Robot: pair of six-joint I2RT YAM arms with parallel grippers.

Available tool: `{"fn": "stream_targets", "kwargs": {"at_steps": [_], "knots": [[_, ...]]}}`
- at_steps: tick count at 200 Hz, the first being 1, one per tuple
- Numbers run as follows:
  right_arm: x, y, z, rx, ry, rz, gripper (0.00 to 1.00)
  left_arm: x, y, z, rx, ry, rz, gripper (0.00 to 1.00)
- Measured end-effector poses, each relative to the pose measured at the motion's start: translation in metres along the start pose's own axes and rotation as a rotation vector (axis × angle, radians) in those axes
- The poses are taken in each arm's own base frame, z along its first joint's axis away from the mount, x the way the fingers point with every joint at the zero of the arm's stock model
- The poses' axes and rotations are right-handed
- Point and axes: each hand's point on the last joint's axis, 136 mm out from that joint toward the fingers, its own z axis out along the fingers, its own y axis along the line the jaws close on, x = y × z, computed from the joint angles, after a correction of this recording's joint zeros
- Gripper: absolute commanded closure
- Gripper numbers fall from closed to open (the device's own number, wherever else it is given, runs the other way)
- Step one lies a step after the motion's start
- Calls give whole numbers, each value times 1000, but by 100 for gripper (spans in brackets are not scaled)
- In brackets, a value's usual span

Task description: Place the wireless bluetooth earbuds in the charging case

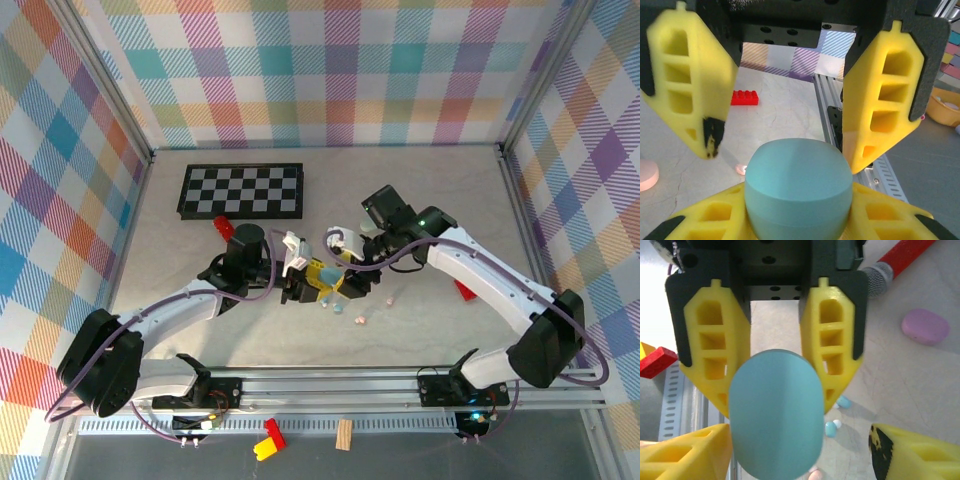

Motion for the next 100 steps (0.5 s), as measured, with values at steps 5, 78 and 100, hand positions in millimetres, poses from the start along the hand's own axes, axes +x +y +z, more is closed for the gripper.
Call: {"fn": "stream_targets", "kwargs": {"at_steps": [5,78,100], "knots": [[0,-2,-1,9,-2,3,25,-1,0,0,-1,-1,3,73],[0,-14,-13,70,-32,104,24,-4,5,-2,-51,-5,15,73],[-3,-22,-24,109,-64,127,24,-1,5,-2,-52,1,7,73]]}}
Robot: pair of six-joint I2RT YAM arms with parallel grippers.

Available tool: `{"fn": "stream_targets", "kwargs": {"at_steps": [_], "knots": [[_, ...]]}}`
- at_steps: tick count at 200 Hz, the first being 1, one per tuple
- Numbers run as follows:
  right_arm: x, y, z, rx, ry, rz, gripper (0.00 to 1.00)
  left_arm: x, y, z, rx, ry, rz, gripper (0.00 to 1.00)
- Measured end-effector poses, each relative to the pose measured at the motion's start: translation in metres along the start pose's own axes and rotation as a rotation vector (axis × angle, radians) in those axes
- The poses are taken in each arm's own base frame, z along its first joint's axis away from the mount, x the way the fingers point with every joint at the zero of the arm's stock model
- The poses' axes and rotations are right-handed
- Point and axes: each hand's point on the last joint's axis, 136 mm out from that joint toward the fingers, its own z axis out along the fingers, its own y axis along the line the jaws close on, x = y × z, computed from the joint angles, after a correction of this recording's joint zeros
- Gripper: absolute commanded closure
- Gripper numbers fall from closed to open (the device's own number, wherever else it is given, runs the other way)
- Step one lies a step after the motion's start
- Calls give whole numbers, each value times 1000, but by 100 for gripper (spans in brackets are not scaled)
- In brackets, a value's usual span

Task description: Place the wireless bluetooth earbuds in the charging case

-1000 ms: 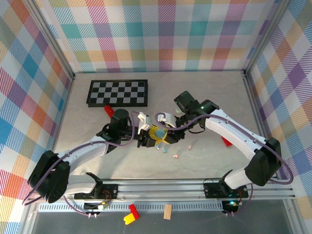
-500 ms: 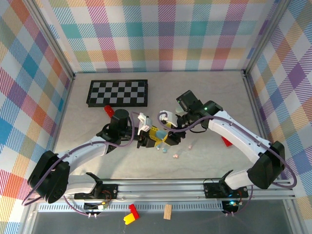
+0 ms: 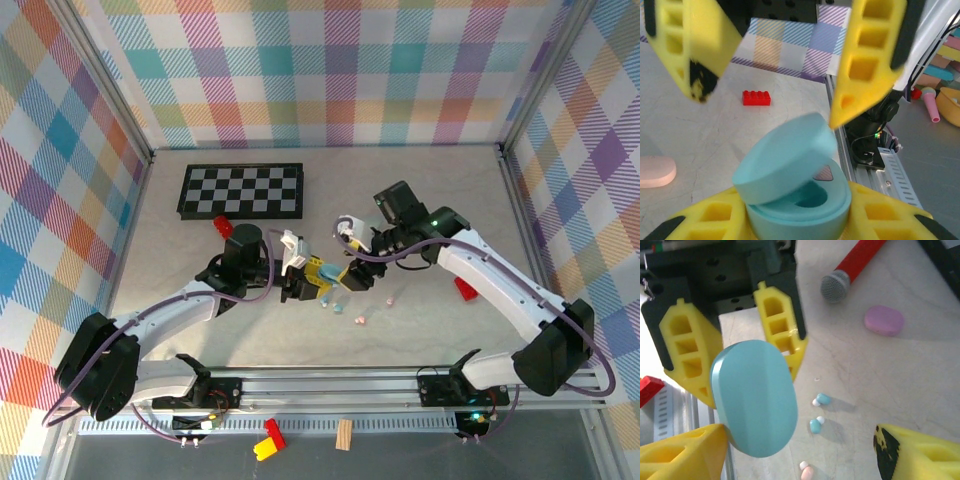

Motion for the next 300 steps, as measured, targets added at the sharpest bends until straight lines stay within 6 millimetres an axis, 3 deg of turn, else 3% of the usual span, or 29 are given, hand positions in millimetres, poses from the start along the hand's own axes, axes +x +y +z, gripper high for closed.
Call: {"fn": "stream_targets", "kwargs": {"at_steps": [43,79,182,270,300], "knots": [[-6,-18,-6,70,-35,32,25,0,-6,0,33,-3,1,73],[-6,-19,-6,67,-49,49,23,-2,-6,0,32,-10,11,73],[-19,16,-23,-29,-195,-63,20,-12,-2,3,36,-69,16,72],[-24,2,-9,-14,-226,-32,46,-19,-9,2,73,-99,32,72],[-21,-3,-1,-20,-211,9,50,-17,-9,1,73,-97,21,72]]}}
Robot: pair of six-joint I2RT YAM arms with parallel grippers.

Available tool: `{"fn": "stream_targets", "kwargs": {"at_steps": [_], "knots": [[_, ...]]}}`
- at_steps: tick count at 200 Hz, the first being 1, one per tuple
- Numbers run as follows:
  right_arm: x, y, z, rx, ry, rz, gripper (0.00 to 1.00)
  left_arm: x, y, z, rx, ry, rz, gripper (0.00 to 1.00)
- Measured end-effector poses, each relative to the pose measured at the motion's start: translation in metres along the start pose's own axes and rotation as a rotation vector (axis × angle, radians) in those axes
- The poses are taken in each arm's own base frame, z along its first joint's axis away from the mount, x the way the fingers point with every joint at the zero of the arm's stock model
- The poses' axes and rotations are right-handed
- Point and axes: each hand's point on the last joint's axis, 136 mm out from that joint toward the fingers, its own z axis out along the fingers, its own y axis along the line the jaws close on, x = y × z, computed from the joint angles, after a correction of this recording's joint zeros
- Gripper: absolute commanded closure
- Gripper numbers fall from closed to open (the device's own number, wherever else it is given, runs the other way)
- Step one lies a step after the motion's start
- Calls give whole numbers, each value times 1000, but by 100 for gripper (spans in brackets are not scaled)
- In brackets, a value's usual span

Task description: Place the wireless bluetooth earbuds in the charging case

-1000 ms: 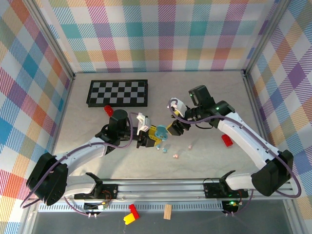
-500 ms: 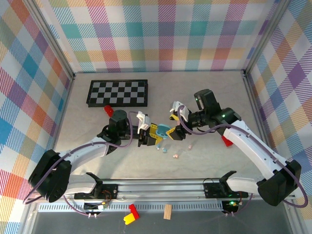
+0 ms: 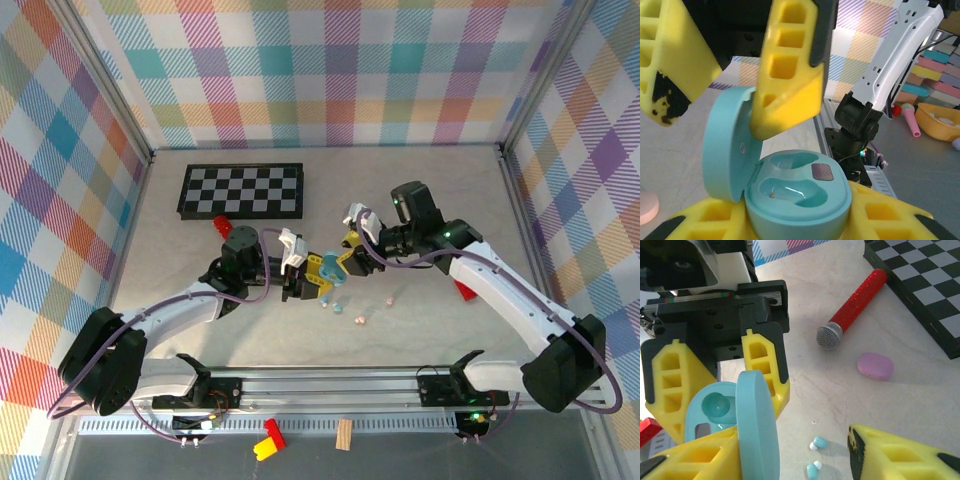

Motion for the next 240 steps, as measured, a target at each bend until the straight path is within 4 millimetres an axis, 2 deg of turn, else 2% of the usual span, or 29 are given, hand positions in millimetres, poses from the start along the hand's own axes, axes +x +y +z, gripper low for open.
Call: {"fn": "stream_targets", "kwargs": {"at_steps": [13,36,63,104,140,164,191,219,240], "knots": [[1,0,1,-5,5,11,48,2,0,0,-2,2,-5,72],[1,2,2,-19,3,20,38,1,2,-1,-10,-1,0,72],[-6,6,-4,-23,-29,11,31,-2,7,-4,-35,-23,15,72],[-18,15,-27,18,-155,26,30,-2,35,-22,-145,-79,7,72],[-12,-3,-37,112,-253,208,34,1,66,-42,-238,-148,-39,72],[4,-26,-29,184,-262,430,37,-4,82,-56,-288,-203,-49,72],[38,-43,-9,240,-215,710,38,-13,89,-68,-324,-245,-32,72],[80,-35,22,257,-122,945,41,-19,91,-72,-340,-268,-13,72],[114,-19,47,262,-46,1103,44,-21,94,-75,-354,-277,-9,72]]}}
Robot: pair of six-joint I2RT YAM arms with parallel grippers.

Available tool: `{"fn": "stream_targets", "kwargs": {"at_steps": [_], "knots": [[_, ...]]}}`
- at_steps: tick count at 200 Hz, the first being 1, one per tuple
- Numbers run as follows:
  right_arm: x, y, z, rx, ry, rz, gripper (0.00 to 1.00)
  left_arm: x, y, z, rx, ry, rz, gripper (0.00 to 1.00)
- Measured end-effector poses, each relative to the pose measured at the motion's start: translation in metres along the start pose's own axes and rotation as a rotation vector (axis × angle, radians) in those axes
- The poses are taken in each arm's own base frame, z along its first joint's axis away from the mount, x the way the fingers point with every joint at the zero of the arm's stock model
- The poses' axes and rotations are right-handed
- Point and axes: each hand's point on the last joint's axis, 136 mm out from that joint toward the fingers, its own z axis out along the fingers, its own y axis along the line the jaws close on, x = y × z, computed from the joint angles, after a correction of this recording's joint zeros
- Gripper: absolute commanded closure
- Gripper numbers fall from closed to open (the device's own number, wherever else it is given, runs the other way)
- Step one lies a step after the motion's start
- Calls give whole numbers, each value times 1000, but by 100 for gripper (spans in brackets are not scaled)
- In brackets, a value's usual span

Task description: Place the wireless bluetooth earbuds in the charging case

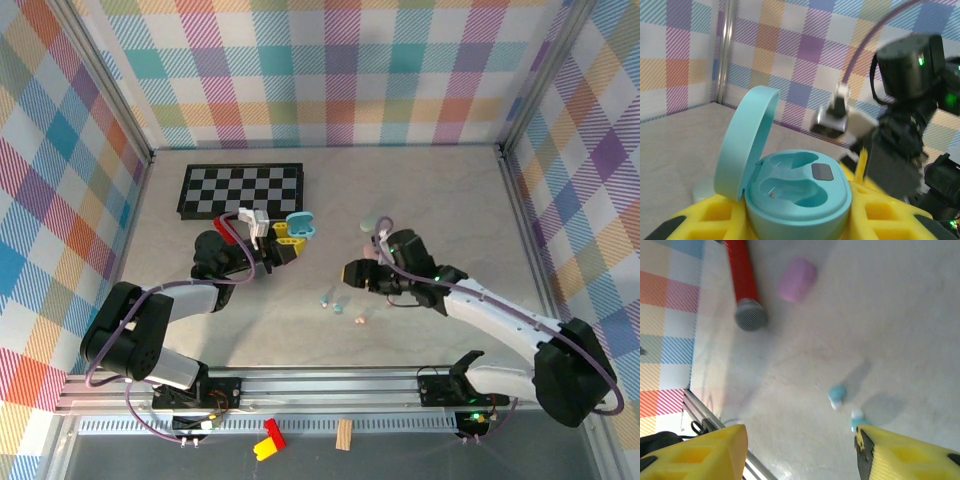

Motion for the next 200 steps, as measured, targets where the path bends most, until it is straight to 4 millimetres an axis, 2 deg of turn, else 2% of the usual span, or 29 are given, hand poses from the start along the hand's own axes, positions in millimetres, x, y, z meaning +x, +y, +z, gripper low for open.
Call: {"fn": "stream_targets", "kwargs": {"at_steps": [29,62,112,158,200], "knots": [[46,-13,28,74,103,125,44,-3,4,0,-14,-8,4,72],[70,-17,51,117,158,202,44,-4,5,0,-18,-15,10,72],[74,-38,71,182,157,268,46,-5,4,0,-18,-15,11,72],[65,-32,82,171,140,262,48,-5,4,0,-18,-15,11,71],[57,-37,86,186,114,254,50,-5,5,0,-18,-15,11,71]]}}
